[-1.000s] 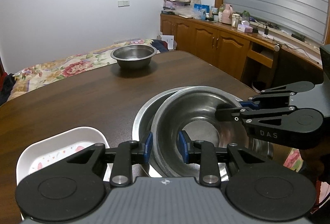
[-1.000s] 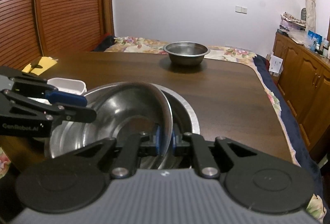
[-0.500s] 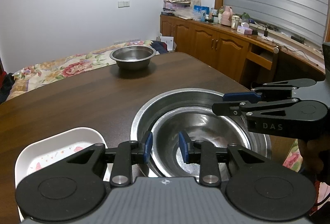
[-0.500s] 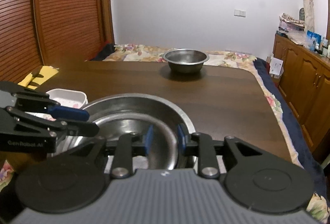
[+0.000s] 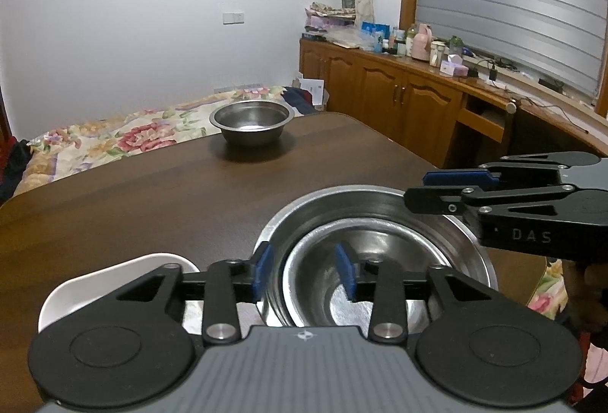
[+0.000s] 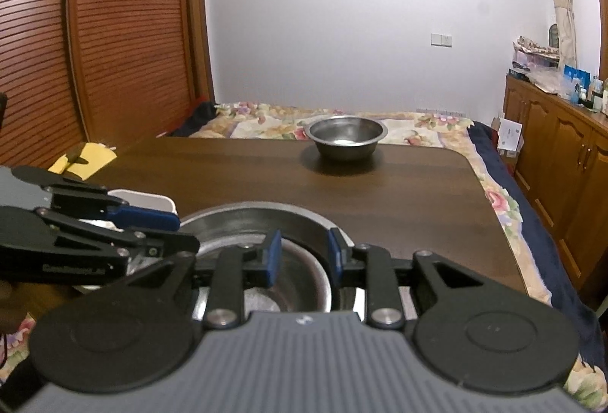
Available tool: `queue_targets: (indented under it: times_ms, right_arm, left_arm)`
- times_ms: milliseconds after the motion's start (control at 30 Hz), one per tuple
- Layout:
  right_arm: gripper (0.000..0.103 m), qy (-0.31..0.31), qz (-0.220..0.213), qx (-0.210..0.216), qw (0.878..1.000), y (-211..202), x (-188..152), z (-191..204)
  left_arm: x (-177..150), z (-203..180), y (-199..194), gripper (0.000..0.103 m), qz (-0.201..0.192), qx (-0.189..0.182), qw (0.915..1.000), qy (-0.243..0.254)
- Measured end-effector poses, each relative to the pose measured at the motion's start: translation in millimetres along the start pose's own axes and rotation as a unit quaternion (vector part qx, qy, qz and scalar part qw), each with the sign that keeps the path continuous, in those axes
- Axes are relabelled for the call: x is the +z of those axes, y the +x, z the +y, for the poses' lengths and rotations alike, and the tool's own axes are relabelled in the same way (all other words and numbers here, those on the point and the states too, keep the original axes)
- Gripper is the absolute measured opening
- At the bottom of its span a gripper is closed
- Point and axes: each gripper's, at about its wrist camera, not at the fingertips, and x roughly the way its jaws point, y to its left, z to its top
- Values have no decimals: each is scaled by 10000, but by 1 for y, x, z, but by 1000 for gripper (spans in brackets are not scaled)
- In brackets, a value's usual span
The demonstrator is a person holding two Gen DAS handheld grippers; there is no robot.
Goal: Organize plates and bowls
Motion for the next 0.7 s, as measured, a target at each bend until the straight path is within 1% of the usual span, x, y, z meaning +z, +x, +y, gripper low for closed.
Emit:
queue_targets:
  times_ms: [33, 67, 100, 133, 167, 200, 233, 300, 433, 500, 533, 567, 600, 667, 700]
  right_arm:
    - [28, 3, -17, 0, 10000, 0, 1, 0]
    - [29, 7, -33, -3, 10000, 0, 2, 0]
    - [30, 11, -50, -7, 10000, 0, 3, -1]
    - [31, 14, -68, -12, 10000, -1, 4, -1]
    - [35, 21, -87, -20, 10000, -1, 4, -2]
    - [41, 30, -110, -29, 9999, -2, 5, -2]
    - [44, 40, -144, -44, 9999, -3, 6, -3]
    - [57, 65, -212, -85, 9997, -5, 7, -5]
    - [72, 102, -356, -178, 9992, -10, 10, -10]
    - [86, 120, -427, -222, 9988, -11, 11, -13]
    - [89, 128, -463, -241, 9986, -12, 11, -14]
    - [96, 129, -504, -259, 9983, -13, 12, -15]
    - [99, 126, -536, -288, 9981, -14, 12, -16]
    - [103, 121, -577, -349, 9976, -14, 13, -17]
    - [103, 117, -596, -363, 9975, -14, 13, -18]
  left_arm:
    - [1, 1, 0, 48, -13, 12, 10000, -1]
    - [2, 2, -1, 52, -29, 27, 10000, -3]
    - [3, 3, -1, 59, -49, 47, 10000, -10]
    - [5, 3, -1, 62, -73, 69, 9999, -17]
    - [6, 4, -2, 69, -115, 96, 9999, -23]
    - [7, 5, -4, 75, -143, 109, 9998, -32]
    - [8, 5, -4, 79, -165, 111, 9998, -45]
    - [10, 7, -7, 87, -237, 123, 9996, -84]
    - [15, 11, -9, 92, -330, 170, 9992, -163]
    - [17, 14, -10, 97, -371, 202, 9989, -205]
    - [18, 15, -10, 98, -380, 204, 9988, -228]
    - [19, 16, -11, 98, -398, 213, 9987, -251]
    - [20, 17, -11, 99, -418, 223, 9985, -265]
    - [22, 18, -13, 101, -456, 251, 9983, -272]
    - [22, 19, -14, 102, -479, 268, 9981, -275]
